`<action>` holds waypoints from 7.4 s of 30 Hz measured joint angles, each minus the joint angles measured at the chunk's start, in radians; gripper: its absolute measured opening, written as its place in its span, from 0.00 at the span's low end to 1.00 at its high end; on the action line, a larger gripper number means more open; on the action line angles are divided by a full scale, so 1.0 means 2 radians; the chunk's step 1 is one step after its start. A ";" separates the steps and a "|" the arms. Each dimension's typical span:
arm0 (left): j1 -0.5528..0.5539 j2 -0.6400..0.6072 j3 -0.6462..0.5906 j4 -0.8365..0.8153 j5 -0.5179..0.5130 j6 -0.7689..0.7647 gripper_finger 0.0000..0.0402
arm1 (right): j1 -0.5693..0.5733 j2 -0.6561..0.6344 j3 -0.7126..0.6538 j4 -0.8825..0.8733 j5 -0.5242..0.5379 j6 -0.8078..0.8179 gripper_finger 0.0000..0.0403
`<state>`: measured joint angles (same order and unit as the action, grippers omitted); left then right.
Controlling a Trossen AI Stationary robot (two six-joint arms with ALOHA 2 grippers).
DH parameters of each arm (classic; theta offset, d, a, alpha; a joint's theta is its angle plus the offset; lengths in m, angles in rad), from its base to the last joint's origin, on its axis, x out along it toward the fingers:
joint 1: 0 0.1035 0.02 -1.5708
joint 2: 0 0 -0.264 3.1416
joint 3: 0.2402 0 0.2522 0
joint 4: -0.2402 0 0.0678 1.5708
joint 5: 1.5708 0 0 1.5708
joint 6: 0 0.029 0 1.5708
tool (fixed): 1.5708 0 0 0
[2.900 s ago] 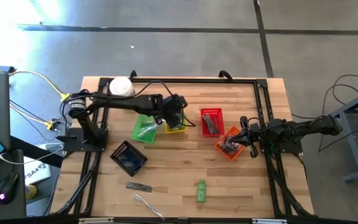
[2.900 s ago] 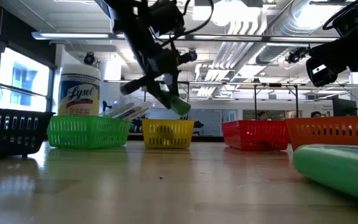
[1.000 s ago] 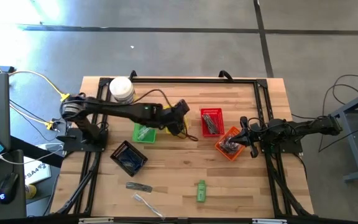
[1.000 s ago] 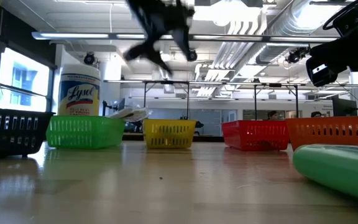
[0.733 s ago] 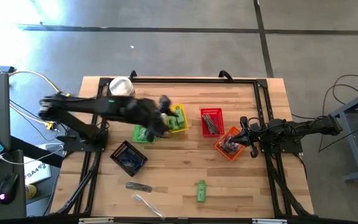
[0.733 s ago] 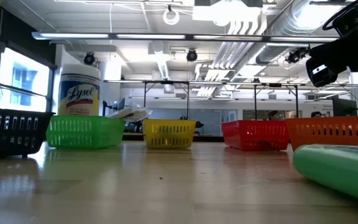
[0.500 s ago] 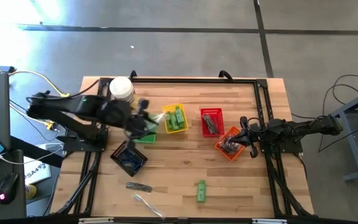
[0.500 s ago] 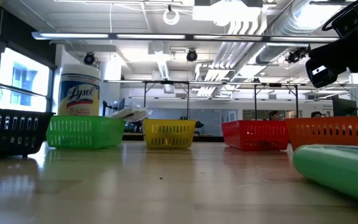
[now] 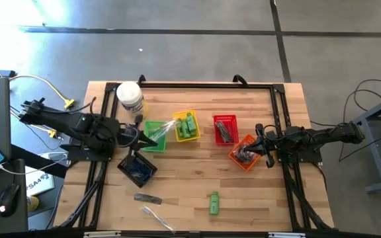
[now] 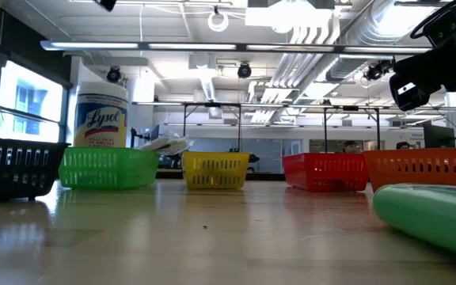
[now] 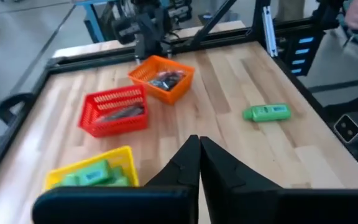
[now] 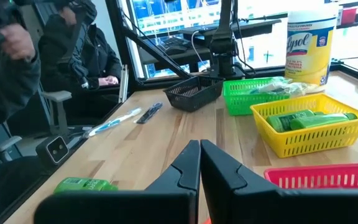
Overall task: Pick & Place Travel size toiletries
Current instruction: Put the blue toothbrush into green basket
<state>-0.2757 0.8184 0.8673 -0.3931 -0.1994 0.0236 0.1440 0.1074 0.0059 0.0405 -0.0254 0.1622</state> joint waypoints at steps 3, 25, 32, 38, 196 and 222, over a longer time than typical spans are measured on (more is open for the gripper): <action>-0.001 -0.003 -0.046 0.053 0.005 -0.012 0.00 | 0.000 0.000 0.000 0.000 0.000 0.001 0.01; -0.046 0.037 -0.130 0.120 0.021 -0.075 0.00 | 0.000 0.000 0.000 0.000 0.004 0.011 0.01; -0.132 0.089 -0.130 0.136 0.026 -0.093 0.00 | 0.000 0.000 0.000 0.000 0.000 0.011 0.01; -0.198 0.156 -0.105 0.158 -0.025 -0.117 0.03 | 0.000 0.000 0.000 0.000 0.000 0.011 0.01; -0.091 -0.406 -0.347 0.066 -0.229 -0.076 0.03 | 0.000 0.000 0.000 0.000 0.013 -0.005 0.01; -0.091 -0.234 -0.240 0.133 -0.284 0.007 0.03 | 0.000 0.000 0.000 0.000 0.013 -0.004 0.01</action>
<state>-0.4571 0.3497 0.3864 -0.1264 -0.7673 0.0370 0.1440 0.1078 0.0059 0.0410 0.0006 0.1535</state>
